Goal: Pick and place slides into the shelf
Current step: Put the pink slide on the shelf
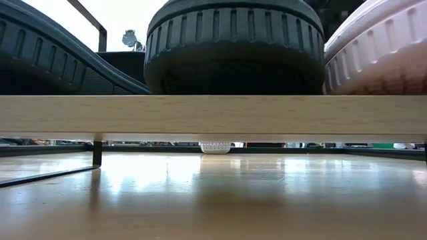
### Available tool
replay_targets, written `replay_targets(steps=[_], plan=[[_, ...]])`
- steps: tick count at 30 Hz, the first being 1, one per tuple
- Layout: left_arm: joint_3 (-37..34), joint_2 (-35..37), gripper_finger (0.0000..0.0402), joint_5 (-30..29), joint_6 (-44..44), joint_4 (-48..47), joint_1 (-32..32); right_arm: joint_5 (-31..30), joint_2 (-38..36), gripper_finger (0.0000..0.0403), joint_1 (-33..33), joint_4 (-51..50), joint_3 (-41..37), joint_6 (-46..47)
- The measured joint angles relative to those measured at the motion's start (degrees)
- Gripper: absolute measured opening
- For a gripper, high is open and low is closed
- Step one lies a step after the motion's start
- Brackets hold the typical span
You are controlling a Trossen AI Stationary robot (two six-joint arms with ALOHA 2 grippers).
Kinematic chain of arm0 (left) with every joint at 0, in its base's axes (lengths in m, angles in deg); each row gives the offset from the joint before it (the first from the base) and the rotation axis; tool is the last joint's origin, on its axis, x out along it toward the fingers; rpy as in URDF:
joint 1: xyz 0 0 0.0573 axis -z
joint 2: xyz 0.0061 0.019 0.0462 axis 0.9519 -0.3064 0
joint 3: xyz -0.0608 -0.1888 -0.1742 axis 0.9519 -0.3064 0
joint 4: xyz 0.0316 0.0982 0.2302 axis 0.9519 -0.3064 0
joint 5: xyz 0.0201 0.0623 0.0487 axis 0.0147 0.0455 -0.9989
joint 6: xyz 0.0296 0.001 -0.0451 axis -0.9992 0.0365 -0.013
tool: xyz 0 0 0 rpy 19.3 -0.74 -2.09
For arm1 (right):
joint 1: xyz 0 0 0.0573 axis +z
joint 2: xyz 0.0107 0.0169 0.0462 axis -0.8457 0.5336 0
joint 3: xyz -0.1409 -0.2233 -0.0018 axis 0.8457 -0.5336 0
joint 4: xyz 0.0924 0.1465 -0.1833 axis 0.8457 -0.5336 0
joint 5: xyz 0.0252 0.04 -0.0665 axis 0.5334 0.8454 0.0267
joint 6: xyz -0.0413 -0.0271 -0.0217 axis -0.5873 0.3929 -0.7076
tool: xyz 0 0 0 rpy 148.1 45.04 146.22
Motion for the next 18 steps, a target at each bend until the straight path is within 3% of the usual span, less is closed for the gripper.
replay_targets(steps=[18], plan=[[0.0,0.0,0.0047,0.2,-0.4,0.0,0.0,0.5,0.0,0.0000,-1.1,6.4,-1.2,9.2]])
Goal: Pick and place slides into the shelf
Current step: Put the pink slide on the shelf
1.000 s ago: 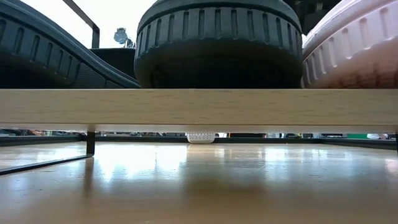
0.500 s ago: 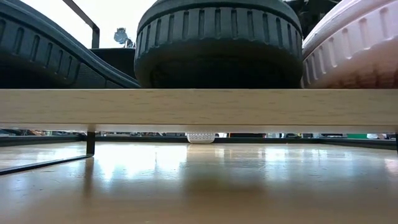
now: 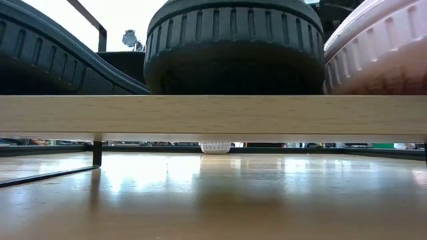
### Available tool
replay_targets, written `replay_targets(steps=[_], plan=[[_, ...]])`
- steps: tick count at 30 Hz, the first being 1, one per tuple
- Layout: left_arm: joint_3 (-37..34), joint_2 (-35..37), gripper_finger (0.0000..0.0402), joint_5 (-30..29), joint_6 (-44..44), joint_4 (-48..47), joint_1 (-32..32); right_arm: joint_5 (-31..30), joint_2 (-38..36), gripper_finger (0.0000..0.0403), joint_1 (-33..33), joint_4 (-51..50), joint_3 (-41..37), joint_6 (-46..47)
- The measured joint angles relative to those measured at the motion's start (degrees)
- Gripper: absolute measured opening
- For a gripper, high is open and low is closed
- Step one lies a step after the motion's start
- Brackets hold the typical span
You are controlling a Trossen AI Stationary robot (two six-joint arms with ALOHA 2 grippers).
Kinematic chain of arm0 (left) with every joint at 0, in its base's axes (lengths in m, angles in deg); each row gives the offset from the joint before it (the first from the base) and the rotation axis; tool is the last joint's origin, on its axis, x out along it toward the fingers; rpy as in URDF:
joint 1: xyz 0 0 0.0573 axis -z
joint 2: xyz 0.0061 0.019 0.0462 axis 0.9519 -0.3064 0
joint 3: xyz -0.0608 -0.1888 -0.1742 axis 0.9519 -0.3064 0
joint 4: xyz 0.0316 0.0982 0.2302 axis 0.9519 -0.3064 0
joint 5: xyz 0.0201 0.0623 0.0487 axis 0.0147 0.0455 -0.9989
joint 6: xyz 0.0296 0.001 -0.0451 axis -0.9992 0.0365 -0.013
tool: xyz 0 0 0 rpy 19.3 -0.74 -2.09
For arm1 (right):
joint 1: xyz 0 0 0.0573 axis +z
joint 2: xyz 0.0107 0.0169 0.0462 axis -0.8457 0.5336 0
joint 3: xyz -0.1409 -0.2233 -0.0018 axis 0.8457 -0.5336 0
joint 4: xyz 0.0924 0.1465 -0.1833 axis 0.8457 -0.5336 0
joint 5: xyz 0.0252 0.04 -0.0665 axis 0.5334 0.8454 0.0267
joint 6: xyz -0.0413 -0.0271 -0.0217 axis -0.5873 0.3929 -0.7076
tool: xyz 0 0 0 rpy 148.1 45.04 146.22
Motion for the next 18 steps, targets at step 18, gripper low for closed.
replay_targets(steps=[18], plan=[[0.0,0.0,0.0047,1.6,-1.1,0.0,0.0,5.5,-0.1,0.0000,-0.1,4.6,-5.0,4.3]])
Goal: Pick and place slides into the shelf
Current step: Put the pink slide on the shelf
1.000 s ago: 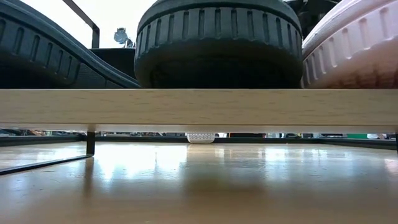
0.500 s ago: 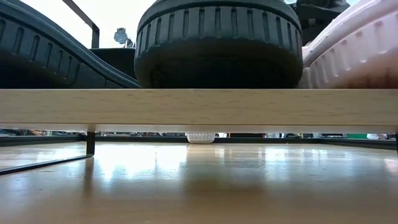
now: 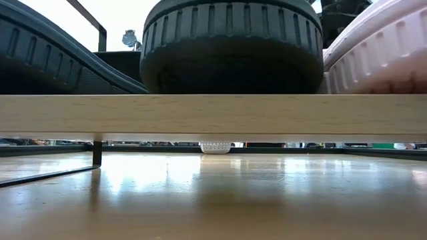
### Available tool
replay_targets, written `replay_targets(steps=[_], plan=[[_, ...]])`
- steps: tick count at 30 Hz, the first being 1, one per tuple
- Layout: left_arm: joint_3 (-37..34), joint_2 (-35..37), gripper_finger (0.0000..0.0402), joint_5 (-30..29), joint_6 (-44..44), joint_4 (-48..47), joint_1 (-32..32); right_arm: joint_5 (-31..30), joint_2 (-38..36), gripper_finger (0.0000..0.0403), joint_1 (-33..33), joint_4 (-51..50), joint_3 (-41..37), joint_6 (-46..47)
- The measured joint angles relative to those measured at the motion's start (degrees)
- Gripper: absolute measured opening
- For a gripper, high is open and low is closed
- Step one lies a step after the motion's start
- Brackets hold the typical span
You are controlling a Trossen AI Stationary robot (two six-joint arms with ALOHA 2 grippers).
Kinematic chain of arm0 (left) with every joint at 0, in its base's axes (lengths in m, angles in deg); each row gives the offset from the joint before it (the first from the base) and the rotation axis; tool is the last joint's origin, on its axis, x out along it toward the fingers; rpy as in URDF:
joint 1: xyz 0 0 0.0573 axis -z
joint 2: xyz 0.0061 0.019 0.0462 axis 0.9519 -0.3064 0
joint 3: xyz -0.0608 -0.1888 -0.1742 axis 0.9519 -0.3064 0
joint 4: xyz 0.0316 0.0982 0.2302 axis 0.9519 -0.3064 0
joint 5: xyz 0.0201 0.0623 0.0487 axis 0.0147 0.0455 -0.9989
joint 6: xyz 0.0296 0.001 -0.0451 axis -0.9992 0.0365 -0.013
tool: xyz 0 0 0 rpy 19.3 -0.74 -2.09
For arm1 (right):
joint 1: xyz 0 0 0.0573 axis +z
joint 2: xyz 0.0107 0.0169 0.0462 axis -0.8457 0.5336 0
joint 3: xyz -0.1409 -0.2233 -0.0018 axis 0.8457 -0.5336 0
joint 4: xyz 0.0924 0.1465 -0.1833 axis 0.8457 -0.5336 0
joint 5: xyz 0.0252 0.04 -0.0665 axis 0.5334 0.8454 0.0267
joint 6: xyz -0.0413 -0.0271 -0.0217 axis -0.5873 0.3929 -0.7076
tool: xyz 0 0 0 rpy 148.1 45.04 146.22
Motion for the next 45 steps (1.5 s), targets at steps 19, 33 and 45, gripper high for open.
replay_targets(steps=[19,33,45], plan=[[0.0,0.0,0.0047,0.0,-0.9,0.0,0.0,1.6,-2.2,0.0000,0.7,-1.0,0.0,2.7],[0.0,0.0,0.0047,0.6,-0.8,0.0,0.0,1.7,-2.2,0.0000,2.3,5.3,-5.2,5.8],[0.0,0.0,0.0047,1.0,0.0,0.0,0.0,1.7,-2.2,0.0000,1.3,11.3,-6.2,7.5]])
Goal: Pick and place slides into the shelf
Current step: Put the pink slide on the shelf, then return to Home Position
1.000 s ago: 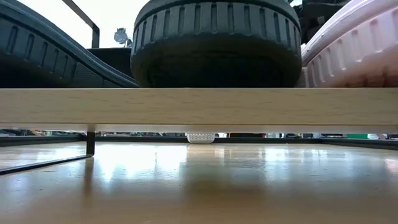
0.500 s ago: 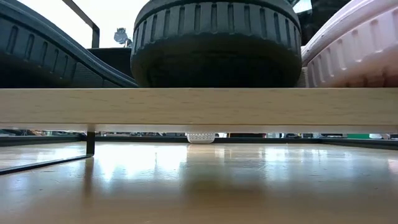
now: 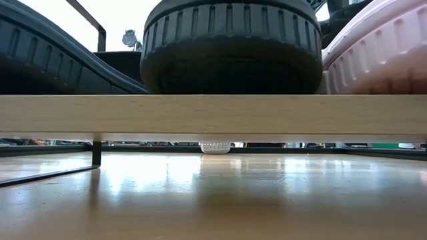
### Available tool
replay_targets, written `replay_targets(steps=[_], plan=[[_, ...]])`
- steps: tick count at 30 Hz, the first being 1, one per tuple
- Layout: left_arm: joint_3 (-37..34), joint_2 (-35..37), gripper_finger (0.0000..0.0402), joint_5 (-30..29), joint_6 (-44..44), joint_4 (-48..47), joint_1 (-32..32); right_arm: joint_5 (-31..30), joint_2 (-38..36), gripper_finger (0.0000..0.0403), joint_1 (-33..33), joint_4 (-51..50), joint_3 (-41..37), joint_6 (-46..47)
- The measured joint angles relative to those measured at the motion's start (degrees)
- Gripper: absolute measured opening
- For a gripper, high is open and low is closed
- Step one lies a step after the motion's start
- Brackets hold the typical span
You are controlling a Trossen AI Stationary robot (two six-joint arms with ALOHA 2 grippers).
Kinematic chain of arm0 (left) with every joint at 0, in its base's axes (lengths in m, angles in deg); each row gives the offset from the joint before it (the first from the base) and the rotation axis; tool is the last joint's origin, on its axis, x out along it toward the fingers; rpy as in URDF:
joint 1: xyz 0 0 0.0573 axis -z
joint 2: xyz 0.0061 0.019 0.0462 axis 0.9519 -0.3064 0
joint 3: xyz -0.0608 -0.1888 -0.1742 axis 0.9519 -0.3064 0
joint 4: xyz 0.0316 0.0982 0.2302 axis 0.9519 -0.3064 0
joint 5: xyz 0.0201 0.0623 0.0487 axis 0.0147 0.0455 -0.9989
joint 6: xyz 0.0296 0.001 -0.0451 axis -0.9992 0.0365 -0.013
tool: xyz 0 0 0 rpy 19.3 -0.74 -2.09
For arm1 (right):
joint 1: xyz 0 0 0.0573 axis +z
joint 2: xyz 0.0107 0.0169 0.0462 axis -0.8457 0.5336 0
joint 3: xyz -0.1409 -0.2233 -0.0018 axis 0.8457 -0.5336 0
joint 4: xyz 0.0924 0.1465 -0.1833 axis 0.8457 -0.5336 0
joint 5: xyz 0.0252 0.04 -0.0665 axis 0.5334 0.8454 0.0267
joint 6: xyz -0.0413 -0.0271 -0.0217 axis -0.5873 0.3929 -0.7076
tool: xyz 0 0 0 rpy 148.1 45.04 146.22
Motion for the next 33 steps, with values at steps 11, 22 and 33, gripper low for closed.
replay_targets(steps=[11,22,33], plan=[[0.0,0.0,0.0047,0.1,0.1,0.0,0.0,0.0,0.0,0.0000,-0.7,4.7,-3.4,4.5],[0.0,0.0,0.0047,0.1,0.0,0.0,0.0,-0.4,-0.2,0.0049,-3.0,9.4,-5.7,7.4],[0.0,0.0,0.0047,0.1,-0.3,0.3,0.0,-0.5,-2.5,0.0101,-7.7,10.5,-5.7,8.8]])
